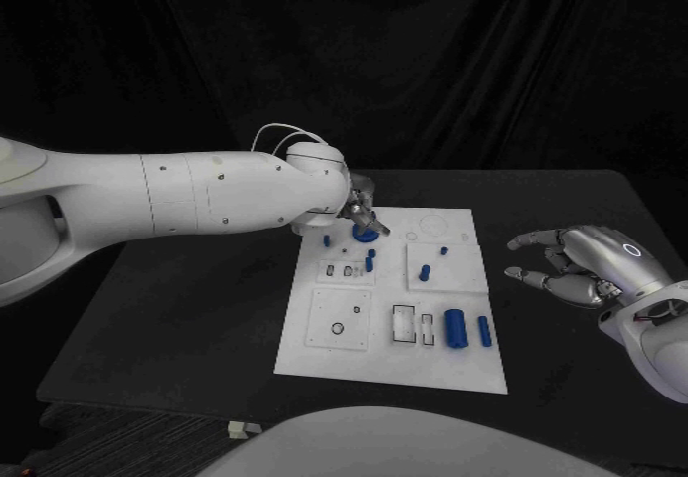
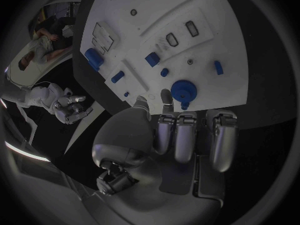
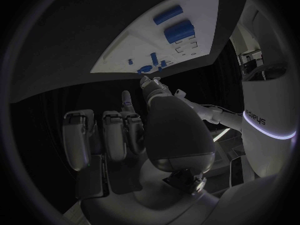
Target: Assemble the parts on the task board
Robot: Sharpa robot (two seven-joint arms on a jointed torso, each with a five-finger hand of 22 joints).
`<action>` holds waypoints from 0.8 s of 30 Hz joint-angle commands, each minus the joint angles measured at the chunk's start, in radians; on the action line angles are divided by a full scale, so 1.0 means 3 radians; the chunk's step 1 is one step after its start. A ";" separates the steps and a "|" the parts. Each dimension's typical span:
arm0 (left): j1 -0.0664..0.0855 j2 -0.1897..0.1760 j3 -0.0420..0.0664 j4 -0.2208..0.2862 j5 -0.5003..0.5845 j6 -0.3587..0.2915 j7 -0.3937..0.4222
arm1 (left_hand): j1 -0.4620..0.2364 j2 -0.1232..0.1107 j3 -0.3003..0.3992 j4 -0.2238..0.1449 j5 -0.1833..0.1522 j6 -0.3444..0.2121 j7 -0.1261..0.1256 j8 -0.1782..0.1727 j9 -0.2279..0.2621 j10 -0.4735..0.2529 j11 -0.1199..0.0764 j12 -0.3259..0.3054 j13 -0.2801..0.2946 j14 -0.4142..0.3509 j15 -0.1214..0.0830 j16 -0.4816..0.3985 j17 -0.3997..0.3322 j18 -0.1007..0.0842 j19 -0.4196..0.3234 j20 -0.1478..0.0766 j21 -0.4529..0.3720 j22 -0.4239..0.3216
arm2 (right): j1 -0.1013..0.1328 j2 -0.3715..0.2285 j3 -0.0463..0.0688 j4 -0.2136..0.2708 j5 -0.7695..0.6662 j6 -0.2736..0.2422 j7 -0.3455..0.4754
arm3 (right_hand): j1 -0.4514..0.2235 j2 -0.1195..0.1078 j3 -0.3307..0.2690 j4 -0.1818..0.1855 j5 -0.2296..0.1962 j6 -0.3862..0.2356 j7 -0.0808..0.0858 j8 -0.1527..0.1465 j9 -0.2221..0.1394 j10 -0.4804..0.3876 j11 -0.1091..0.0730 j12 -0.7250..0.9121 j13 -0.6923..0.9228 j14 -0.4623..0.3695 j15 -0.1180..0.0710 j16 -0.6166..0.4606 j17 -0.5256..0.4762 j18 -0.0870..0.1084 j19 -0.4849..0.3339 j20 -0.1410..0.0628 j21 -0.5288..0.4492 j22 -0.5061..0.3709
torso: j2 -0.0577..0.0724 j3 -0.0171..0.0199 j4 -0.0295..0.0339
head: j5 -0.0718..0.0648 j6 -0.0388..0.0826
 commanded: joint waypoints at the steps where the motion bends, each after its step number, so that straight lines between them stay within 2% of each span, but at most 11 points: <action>1: -0.0006 -0.0031 0.0003 0.0047 -0.0032 0.0055 -0.0056 | -0.0034 -0.0001 0.0021 0.0002 0.0012 0.0063 0.0001 -0.0127 -0.0041 0.0347 -0.0024 0.0008 0.0876 0.0352 -0.0025 -0.0017 0.0877 -0.0046 0.0350 -0.0025 0.0010 0.0877 | -0.0013 -0.0002 0.0002 -0.0003 -0.0020 0.0070 -0.0085 | -0.0028 0.0018 0.0000 0.0027 0.0012 0.0024 -0.0006 0.0011 -0.0005 0.0347 -0.0003 0.0009 0.0878 0.0344 -0.0024 0.0009 0.0878 -0.0022 0.0328 -0.0022 0.0011 0.0870 | -0.0003 0.0001 0.0002 | -0.0001 0.0000; 5: -0.0006 -0.0061 0.0003 0.0085 -0.0032 -0.0007 -0.0002 | -0.0005 -0.0044 0.0030 -0.0040 0.0039 0.0113 0.0001 -0.0239 -0.0064 0.0347 -0.0025 0.0008 0.0876 0.0352 -0.0027 -0.0017 0.0877 -0.0046 0.0350 -0.0029 0.0010 0.0877 | -0.0022 -0.0002 0.0002 -0.0008 -0.0020 0.0079 -0.0086 | -0.0028 0.0022 0.0001 0.0032 0.0012 0.0035 -0.0006 0.0013 -0.0006 0.0347 -0.0003 0.0009 0.0878 0.0344 -0.0023 0.0009 0.0878 -0.0020 0.0324 -0.0022 0.0007 0.0869 | -0.0004 0.0000 -0.0003 | 0.0018 0.0000; 8: -0.0009 -0.0064 0.0003 0.0090 -0.0032 -0.0034 0.0048 | -0.0013 -0.0041 0.0035 -0.0037 0.0045 0.0138 0.0002 -0.0286 -0.0078 0.0347 -0.0024 0.0008 0.0876 0.0352 -0.0026 -0.0017 0.0877 -0.0046 0.0350 -0.0029 0.0010 0.0877 | -0.0026 -0.0003 0.0002 -0.0007 -0.0020 0.0078 -0.0084 | -0.0030 0.0022 -0.0001 0.0037 0.0008 0.0043 -0.0006 0.0015 -0.0007 0.0347 -0.0003 0.0009 0.0878 0.0344 -0.0023 0.0009 0.0878 -0.0020 0.0325 -0.0022 0.0007 0.0869 | -0.0007 0.0001 0.0005 | 0.0019 0.0000; 9: -0.0012 -0.0064 0.0003 0.0089 -0.0032 -0.0048 0.0073 | -0.0013 -0.0038 0.0038 -0.0037 0.0049 0.0147 0.0002 -0.0299 -0.0082 0.0347 -0.0024 0.0008 0.0876 0.0352 -0.0026 -0.0017 0.0877 -0.0046 0.0350 -0.0029 0.0010 0.0877 | -0.0027 -0.0002 0.0002 -0.0007 -0.0020 0.0074 -0.0082 | -0.0030 0.0022 -0.0001 0.0037 0.0008 0.0043 -0.0006 0.0015 -0.0007 0.0347 -0.0003 0.0009 0.0878 0.0344 -0.0023 0.0009 0.0878 -0.0020 0.0325 -0.0022 0.0007 0.0869 | -0.0007 0.0003 0.0003 | 0.0028 0.0000; 11: -0.0031 -0.0063 0.0002 0.0081 0.0003 -0.0073 0.0127 | -0.0005 -0.0036 0.0049 -0.0046 0.0066 0.0178 0.0001 -0.0342 -0.0095 0.0347 -0.0023 0.0008 0.0876 0.0352 -0.0025 -0.0017 0.0877 -0.0046 0.0350 -0.0028 0.0010 0.0877 | -0.0028 0.0000 0.0002 -0.0008 -0.0020 0.0060 -0.0075 | -0.0051 0.0022 -0.0012 0.0067 -0.0019 0.0064 -0.0007 0.0014 -0.0014 0.0347 -0.0004 0.0009 0.0878 0.0344 -0.0023 0.0009 0.0878 -0.0021 0.0325 -0.0021 0.0008 0.0869 | -0.0008 0.0005 -0.0005 | 0.0037 0.0000; 14: -0.0062 -0.0061 0.0002 0.0067 0.0153 -0.0087 0.0153 | 0.0031 -0.0049 0.0070 -0.0078 0.0098 0.0222 0.0002 -0.0434 -0.0123 0.0347 -0.0022 0.0008 0.0876 0.0352 -0.0024 -0.0017 0.0877 -0.0046 0.0350 -0.0027 0.0010 0.0877 | -0.0029 -0.0001 0.0002 -0.0008 -0.0020 0.0050 -0.0069 | -0.0070 0.0021 -0.0025 0.0096 -0.0058 0.0075 -0.0008 0.0009 -0.0023 0.0347 -0.0004 0.0009 0.0878 0.0344 -0.0024 0.0009 0.0878 -0.0021 0.0326 -0.0022 0.0009 0.0869 | -0.0009 0.0003 -0.0004 | 0.0027 0.0000; 20: -0.0117 -0.0058 0.0002 0.0059 0.0293 -0.0117 0.0167 | 0.0034 -0.0046 0.0075 -0.0081 0.0106 0.0236 0.0002 -0.0455 -0.0129 0.0347 -0.0022 0.0008 0.0876 0.0352 -0.0024 -0.0017 0.0877 -0.0046 0.0350 -0.0026 0.0010 0.0877 | -0.0031 -0.0008 0.0002 -0.0010 -0.0020 0.0047 -0.0067 | -0.0080 0.0023 -0.0031 0.0113 -0.0076 0.0082 -0.0008 0.0006 -0.0027 0.0347 -0.0005 0.0009 0.0878 0.0344 -0.0024 0.0009 0.0878 -0.0021 0.0325 -0.0022 0.0008 0.0869 | -0.0007 -0.0001 -0.0003 | 0.0023 0.0000; 24: -0.0139 -0.0054 0.0002 0.0051 0.0319 -0.0116 0.0159 | 0.0026 -0.0044 0.0074 -0.0076 0.0102 0.0249 0.0002 -0.0467 -0.0131 0.0347 -0.0021 0.0008 0.0876 0.0352 -0.0023 -0.0017 0.0877 -0.0046 0.0350 -0.0026 0.0010 0.0877 | -0.0033 -0.0009 0.0002 -0.0013 -0.0020 0.0048 -0.0068 | -0.0083 0.0024 -0.0033 0.0117 -0.0080 0.0084 -0.0008 0.0006 -0.0028 0.0347 -0.0005 0.0009 0.0878 0.0344 -0.0024 0.0009 0.0878 -0.0021 0.0325 -0.0022 0.0008 0.0869 | -0.0009 0.0000 -0.0002 | 0.0027 0.0000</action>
